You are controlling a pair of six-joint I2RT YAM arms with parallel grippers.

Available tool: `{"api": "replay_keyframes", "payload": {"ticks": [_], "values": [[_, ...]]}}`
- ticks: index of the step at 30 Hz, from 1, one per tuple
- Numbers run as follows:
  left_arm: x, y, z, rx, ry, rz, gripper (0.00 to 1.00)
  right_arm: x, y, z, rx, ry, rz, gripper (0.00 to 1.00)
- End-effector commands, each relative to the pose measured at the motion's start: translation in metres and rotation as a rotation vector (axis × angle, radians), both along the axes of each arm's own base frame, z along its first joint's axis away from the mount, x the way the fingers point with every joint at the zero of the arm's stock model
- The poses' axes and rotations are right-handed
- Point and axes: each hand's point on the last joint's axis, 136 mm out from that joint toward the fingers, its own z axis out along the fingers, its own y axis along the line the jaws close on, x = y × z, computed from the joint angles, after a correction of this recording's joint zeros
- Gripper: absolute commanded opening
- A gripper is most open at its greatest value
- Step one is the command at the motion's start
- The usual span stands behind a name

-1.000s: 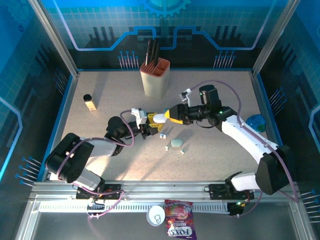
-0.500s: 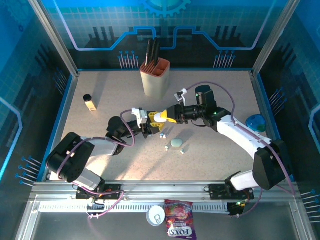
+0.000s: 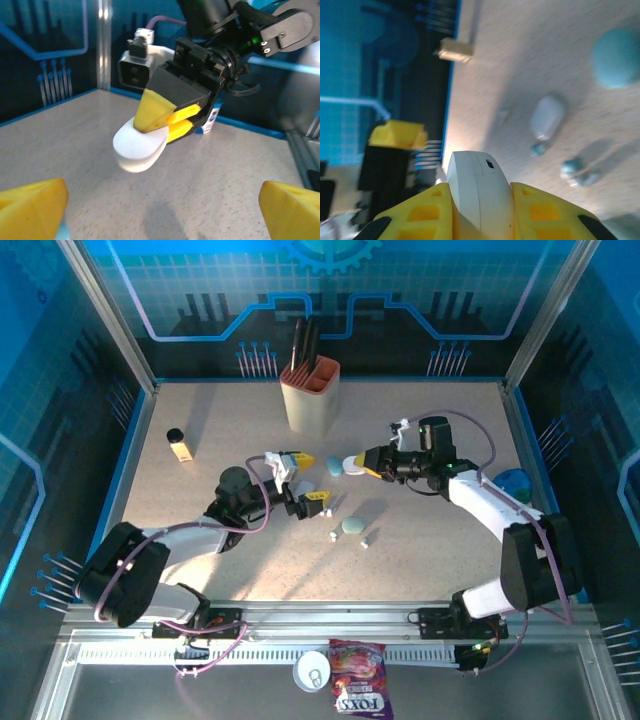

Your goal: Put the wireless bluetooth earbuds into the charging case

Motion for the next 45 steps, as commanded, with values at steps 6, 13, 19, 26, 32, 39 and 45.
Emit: {"api": "replay_keyframes", "payload": {"ticks": [6,13,19,26,32,39,45], "values": [[0.036,0.040,-0.045,0.319,0.373,0.317,0.99,0.041,-0.047,-0.078,-0.175,0.072,-0.132,0.22],[0.043,0.057,-0.067,0.414,0.509,0.433,0.99,0.062,-0.063,-0.126,-0.181,0.169,-0.184,0.23],[0.041,0.041,-0.076,0.451,0.485,0.373,0.99,0.062,-0.073,-0.136,-0.207,0.189,-0.204,0.48],[-0.004,-0.018,-0.089,0.593,0.183,-0.028,0.99,0.048,-0.095,-0.113,-0.331,0.130,-0.206,0.77],[-0.020,-0.045,-0.109,0.677,0.096,-0.200,0.96,0.027,-0.100,-0.082,-0.335,0.082,-0.198,0.80],[-0.023,-0.072,-0.132,0.745,0.115,-0.319,0.79,0.010,-0.105,-0.071,-0.382,0.052,-0.188,0.80],[-0.024,-0.085,-0.151,0.780,0.128,-0.377,0.77,0.002,-0.113,-0.085,-0.405,0.069,-0.193,0.80]]}}
